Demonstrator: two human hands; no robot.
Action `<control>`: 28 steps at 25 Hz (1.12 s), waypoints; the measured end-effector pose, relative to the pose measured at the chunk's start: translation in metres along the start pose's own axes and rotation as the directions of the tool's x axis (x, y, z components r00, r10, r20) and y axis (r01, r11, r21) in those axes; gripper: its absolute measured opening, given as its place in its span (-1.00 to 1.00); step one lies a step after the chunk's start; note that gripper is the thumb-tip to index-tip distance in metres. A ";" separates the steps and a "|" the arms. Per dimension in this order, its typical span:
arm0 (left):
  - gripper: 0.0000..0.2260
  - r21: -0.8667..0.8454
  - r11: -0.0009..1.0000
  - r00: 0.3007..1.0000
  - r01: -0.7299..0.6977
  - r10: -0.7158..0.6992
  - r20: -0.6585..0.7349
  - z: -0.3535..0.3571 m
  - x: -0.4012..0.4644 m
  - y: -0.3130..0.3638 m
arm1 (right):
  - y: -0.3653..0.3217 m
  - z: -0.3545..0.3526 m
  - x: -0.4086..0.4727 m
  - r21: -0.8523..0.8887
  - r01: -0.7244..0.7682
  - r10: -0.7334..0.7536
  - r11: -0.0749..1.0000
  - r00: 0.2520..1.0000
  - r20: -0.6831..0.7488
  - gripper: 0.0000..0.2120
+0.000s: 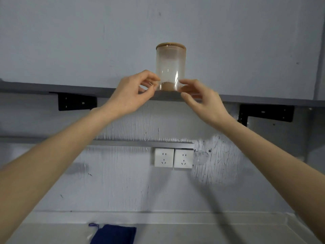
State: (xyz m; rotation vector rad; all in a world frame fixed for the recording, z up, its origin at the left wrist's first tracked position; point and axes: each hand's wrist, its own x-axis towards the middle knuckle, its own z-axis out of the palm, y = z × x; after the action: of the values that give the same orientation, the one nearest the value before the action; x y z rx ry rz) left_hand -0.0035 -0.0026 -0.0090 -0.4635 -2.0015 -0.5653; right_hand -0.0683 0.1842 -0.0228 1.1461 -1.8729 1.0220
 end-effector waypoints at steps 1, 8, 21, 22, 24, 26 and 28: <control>-0.84 0.027 0.999 0.999 -0.029 0.029 0.015 0.002 -0.011 -0.003 | 0.002 0.005 -0.009 -0.011 0.023 -0.023 1.000 0.999 0.024 -0.70; -0.82 0.191 0.980 0.964 0.054 -0.101 0.245 0.031 -0.105 -0.062 | 0.025 0.071 -0.071 -0.107 -0.035 0.063 0.994 0.960 0.274 -0.74; -0.72 0.458 0.800 0.506 0.388 -0.600 0.620 0.076 -0.327 -0.181 | 0.073 0.256 -0.229 -0.292 -0.201 0.353 0.935 0.471 0.808 -0.62; -0.70 0.481 0.784 0.468 0.393 -0.620 0.629 0.080 -0.339 -0.188 | 0.075 0.270 -0.240 -0.304 -0.210 0.367 0.929 0.437 0.821 -0.60; -0.68 0.517 0.764 0.406 0.387 -0.644 0.648 0.088 -0.362 -0.201 | 0.079 0.296 -0.257 -0.322 -0.229 0.389 0.918 0.378 0.840 -0.59; -0.68 0.528 0.757 0.366 0.385 -0.651 0.665 0.097 -0.380 -0.216 | 0.085 0.321 -0.268 -0.333 -0.239 0.400 0.912 0.336 0.853 -0.57; -0.66 0.518 0.770 0.384 0.372 -0.636 0.670 0.103 -0.392 -0.225 | 0.091 0.335 -0.276 -0.336 -0.233 0.398 0.913 0.321 0.859 -0.54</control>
State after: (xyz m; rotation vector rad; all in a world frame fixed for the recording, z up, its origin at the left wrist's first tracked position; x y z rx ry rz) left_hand -0.0178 -0.1634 -0.4440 0.1869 -3.1616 -0.4285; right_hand -0.1060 0.0153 -0.4311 1.4254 -3.1311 0.3173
